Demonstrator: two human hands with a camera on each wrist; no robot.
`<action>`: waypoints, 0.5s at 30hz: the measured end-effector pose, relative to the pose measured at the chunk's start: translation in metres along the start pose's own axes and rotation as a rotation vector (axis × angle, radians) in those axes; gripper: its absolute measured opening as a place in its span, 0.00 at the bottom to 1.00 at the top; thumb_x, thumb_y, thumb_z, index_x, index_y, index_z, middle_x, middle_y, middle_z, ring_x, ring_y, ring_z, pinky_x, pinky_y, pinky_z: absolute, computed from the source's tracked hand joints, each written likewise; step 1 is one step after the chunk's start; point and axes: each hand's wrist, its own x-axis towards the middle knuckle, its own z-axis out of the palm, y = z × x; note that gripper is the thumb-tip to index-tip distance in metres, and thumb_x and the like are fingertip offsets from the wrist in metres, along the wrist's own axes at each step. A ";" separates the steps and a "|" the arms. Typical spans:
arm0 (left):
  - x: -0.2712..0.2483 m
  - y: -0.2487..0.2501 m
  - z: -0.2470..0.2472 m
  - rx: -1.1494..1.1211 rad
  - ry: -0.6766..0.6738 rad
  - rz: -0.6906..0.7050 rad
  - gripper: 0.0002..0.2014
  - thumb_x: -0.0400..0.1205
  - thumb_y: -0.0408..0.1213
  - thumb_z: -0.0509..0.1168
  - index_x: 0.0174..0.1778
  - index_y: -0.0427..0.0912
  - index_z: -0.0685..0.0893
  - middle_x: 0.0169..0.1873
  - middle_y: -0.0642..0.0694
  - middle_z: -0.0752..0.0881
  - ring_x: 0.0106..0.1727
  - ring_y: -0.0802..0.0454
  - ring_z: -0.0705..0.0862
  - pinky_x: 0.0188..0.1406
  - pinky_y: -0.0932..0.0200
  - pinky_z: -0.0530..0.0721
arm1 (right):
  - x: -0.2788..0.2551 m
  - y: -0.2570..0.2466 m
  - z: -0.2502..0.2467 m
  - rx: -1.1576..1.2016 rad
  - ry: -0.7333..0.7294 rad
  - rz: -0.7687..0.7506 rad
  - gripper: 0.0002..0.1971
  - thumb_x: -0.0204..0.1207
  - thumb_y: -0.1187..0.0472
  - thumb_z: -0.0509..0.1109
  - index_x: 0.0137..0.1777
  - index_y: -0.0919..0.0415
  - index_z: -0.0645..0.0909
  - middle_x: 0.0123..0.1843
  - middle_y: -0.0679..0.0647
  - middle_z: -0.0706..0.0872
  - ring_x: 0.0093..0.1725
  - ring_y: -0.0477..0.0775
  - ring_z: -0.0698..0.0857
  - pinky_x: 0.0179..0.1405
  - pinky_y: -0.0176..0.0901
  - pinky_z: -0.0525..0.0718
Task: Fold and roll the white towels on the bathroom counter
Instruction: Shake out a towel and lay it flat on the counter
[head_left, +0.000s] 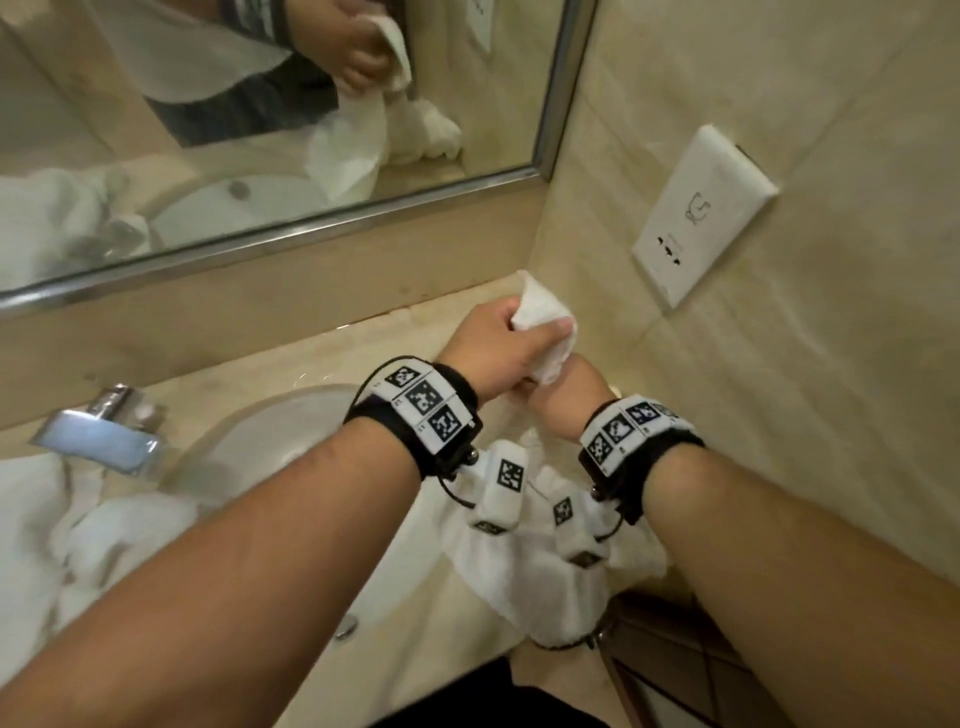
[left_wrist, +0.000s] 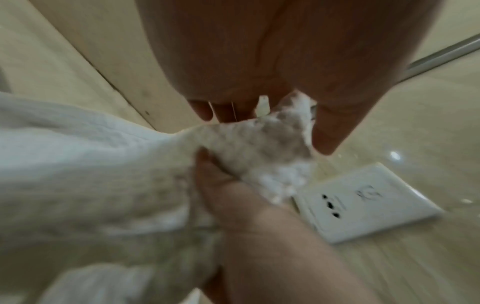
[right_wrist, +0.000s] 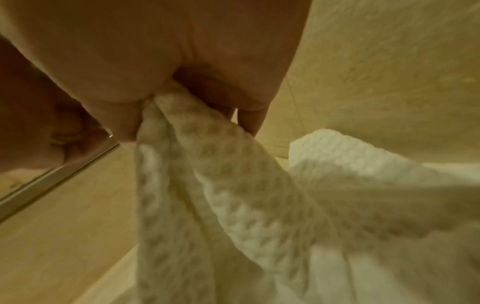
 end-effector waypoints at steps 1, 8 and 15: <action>-0.002 -0.006 -0.008 -0.025 0.074 0.005 0.16 0.81 0.45 0.76 0.61 0.42 0.87 0.55 0.43 0.92 0.57 0.46 0.91 0.60 0.47 0.89 | -0.002 -0.001 0.001 0.013 0.034 0.011 0.19 0.79 0.54 0.75 0.68 0.58 0.82 0.61 0.52 0.87 0.61 0.53 0.86 0.43 0.28 0.75; -0.026 -0.087 -0.064 -0.001 0.247 -0.406 0.26 0.82 0.33 0.65 0.79 0.44 0.71 0.57 0.45 0.82 0.54 0.50 0.80 0.51 0.55 0.77 | -0.003 -0.036 -0.015 0.163 0.186 -0.038 0.14 0.79 0.45 0.73 0.57 0.53 0.84 0.43 0.47 0.86 0.44 0.43 0.87 0.31 0.22 0.75; -0.027 -0.108 -0.054 -0.052 0.003 -0.590 0.47 0.77 0.41 0.76 0.88 0.49 0.55 0.71 0.39 0.81 0.66 0.40 0.83 0.68 0.44 0.82 | -0.021 -0.093 -0.047 0.402 0.330 -0.075 0.16 0.78 0.45 0.75 0.34 0.53 0.80 0.23 0.40 0.84 0.23 0.31 0.81 0.22 0.26 0.77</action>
